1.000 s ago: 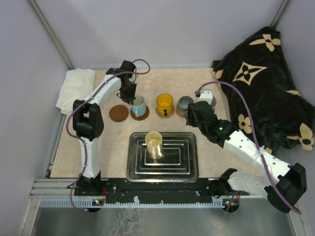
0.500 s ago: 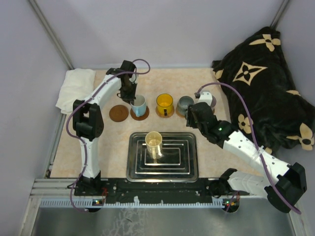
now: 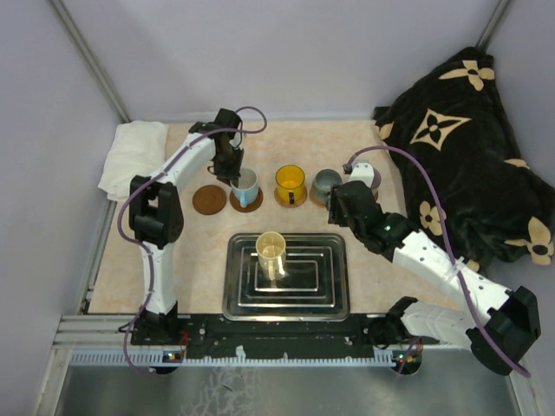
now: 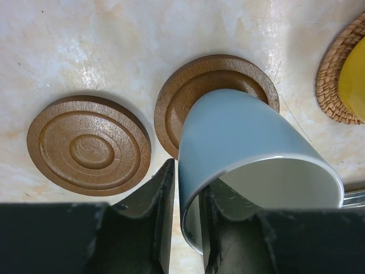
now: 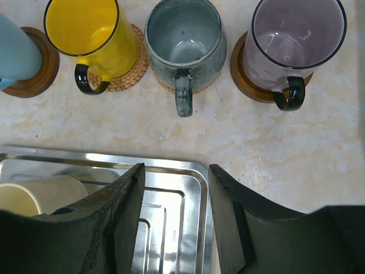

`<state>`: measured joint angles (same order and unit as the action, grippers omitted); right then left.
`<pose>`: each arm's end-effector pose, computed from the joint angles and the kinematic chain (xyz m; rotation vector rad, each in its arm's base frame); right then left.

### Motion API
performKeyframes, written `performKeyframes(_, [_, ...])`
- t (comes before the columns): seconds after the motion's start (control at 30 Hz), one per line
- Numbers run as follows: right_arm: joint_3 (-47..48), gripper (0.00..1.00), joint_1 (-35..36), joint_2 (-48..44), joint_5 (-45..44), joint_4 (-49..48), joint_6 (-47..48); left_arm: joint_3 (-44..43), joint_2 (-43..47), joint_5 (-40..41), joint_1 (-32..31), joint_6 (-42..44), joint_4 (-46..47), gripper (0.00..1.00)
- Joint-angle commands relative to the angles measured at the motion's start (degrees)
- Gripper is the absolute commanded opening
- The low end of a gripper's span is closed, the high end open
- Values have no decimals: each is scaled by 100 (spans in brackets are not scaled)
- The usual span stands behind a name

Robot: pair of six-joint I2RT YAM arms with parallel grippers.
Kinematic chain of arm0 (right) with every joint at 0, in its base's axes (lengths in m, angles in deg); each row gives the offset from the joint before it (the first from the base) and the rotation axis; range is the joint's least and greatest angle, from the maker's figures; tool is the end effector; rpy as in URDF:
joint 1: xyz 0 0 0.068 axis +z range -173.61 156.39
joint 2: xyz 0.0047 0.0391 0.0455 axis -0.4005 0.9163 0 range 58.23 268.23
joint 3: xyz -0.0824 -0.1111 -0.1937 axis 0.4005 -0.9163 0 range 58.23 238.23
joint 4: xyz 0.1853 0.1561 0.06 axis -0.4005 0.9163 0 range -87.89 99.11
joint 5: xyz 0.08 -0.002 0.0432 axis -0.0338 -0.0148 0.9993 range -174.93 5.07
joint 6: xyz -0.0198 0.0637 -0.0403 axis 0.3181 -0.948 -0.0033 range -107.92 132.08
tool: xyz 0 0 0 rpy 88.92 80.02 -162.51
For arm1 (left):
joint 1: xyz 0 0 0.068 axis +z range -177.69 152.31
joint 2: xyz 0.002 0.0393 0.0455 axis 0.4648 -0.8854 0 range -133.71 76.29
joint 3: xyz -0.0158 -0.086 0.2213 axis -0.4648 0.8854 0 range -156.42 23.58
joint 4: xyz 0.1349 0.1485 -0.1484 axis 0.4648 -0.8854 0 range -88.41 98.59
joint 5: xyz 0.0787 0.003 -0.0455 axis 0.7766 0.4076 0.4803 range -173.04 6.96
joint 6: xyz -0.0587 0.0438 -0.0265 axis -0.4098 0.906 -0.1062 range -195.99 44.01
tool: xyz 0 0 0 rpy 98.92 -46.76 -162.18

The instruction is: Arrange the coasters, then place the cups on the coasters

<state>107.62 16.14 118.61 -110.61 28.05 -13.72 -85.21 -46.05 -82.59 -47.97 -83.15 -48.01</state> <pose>0.2137 0.1403 0.2456 -0.0180 2.1476 0.1682 0.4031 -0.1484 0.1777 0.3181 2.7831 -0.1056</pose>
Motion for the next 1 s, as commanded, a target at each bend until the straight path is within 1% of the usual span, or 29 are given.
performKeyframes(0.0, [31, 49, 25, -142, -53, -258, -99, 55, 174, 92, -21, 116, 66, 31])
performKeyframes(0.47, [58, 49, 28, -85, 5, -264, -92, -130, 287, 267, -21, 176, 48, 37])
performKeyframes(0.7, [62, 49, 27, -81, 45, -264, -109, -187, 447, 351, -21, 178, -8, 38])
performKeyframes(0.97, [95, 49, 27, -202, -264, -165, -70, -345, 885, 413, -20, 91, -98, 39])
